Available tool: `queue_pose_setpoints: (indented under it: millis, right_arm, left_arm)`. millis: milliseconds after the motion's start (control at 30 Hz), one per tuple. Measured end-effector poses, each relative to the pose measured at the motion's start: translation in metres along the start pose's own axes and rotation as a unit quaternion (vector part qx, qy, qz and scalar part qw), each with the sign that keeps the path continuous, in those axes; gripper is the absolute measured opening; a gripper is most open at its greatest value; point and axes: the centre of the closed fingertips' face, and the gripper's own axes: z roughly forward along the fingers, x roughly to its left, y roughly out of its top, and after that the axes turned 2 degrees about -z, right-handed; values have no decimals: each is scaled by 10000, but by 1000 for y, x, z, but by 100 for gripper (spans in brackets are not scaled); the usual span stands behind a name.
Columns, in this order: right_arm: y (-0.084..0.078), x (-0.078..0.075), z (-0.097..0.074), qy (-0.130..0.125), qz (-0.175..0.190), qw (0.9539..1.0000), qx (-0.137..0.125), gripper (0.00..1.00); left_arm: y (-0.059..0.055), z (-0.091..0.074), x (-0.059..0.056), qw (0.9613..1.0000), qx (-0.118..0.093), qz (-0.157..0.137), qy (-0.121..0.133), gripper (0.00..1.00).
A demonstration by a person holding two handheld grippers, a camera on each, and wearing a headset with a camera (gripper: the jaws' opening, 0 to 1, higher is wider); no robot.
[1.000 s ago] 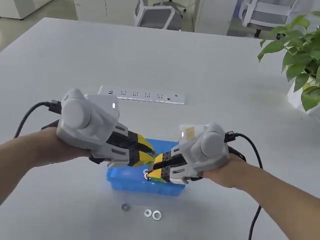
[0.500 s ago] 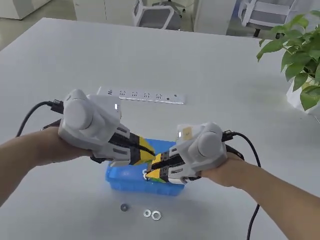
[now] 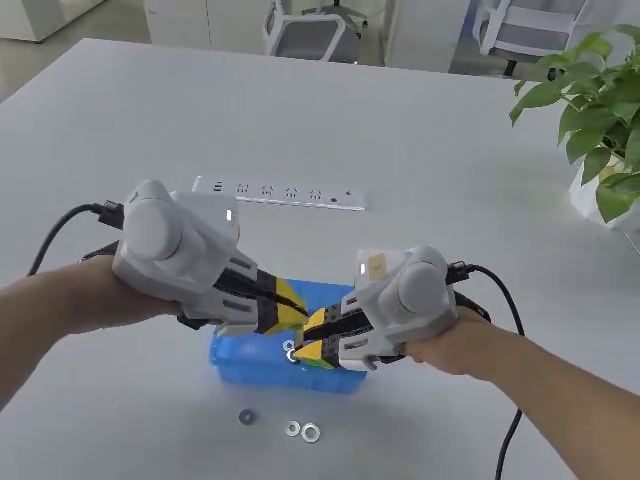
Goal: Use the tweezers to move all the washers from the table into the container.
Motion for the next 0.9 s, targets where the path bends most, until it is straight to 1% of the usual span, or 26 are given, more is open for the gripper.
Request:
queue_pose_setpoints:
  millis: [167, 400, 767, 900]
  right_arm:
    - [0, 1, -3, -30, 21, 10000, 7, 13]
    - [1, 0, -11, -123, 43, 9999, -4, 15]
    - [6, 1, -31, -338, 105, 9994, -53, 20]
    - [8, 3, -41, -435, 113, 9989, -96, 24]
  left_arm:
    - [5, -1, -1, 10000, -53, 3, -9, 6]
    - [13, -4, -3, 10000, -62, 61, -15, 6]
    - [25, -12, -10, 9999, -69, 135, -10, 6]
    - [29, -15, -12, 9998, -68, 167, -18, 6]
